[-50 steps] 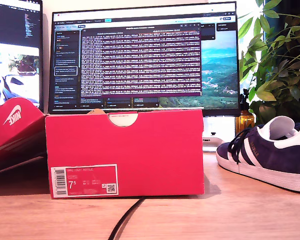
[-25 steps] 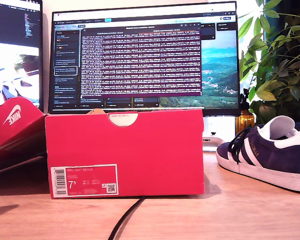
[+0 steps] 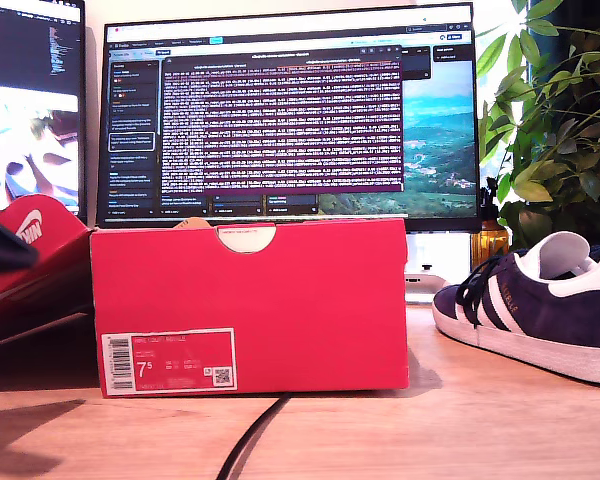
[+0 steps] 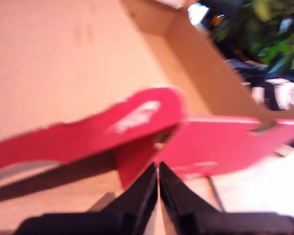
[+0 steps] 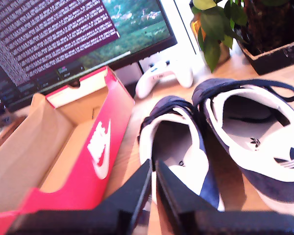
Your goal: Pack the blue shoes by picking the first shoe and placing it inside the red shoebox, left side, then picking and rotating the second shoe and placing it in the shoebox
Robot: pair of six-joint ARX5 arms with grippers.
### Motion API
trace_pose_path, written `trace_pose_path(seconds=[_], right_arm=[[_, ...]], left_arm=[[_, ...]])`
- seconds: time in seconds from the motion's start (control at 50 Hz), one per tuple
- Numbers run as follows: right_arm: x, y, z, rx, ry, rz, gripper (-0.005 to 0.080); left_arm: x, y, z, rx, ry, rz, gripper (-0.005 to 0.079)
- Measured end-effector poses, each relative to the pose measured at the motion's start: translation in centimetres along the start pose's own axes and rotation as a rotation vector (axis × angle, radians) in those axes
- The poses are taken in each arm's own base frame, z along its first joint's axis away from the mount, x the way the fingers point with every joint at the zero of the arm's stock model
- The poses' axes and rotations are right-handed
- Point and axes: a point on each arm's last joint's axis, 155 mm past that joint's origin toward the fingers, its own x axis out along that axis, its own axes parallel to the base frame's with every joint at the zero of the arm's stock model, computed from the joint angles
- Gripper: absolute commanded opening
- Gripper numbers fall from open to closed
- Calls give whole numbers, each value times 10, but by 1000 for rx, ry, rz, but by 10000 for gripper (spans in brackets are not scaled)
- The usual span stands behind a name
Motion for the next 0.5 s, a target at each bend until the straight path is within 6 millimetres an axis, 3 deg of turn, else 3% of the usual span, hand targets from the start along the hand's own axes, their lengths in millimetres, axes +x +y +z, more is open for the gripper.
trace_pose_path(seconds=[0.22,0.5], right_arm=[[9,5,-4,51,214,-45,-10],[38,24,14,-3,479,-63,-10]], left_arm=[[11,1,4,6,-19,-10,-20],[17,2,5,10,-34,-18,-20]])
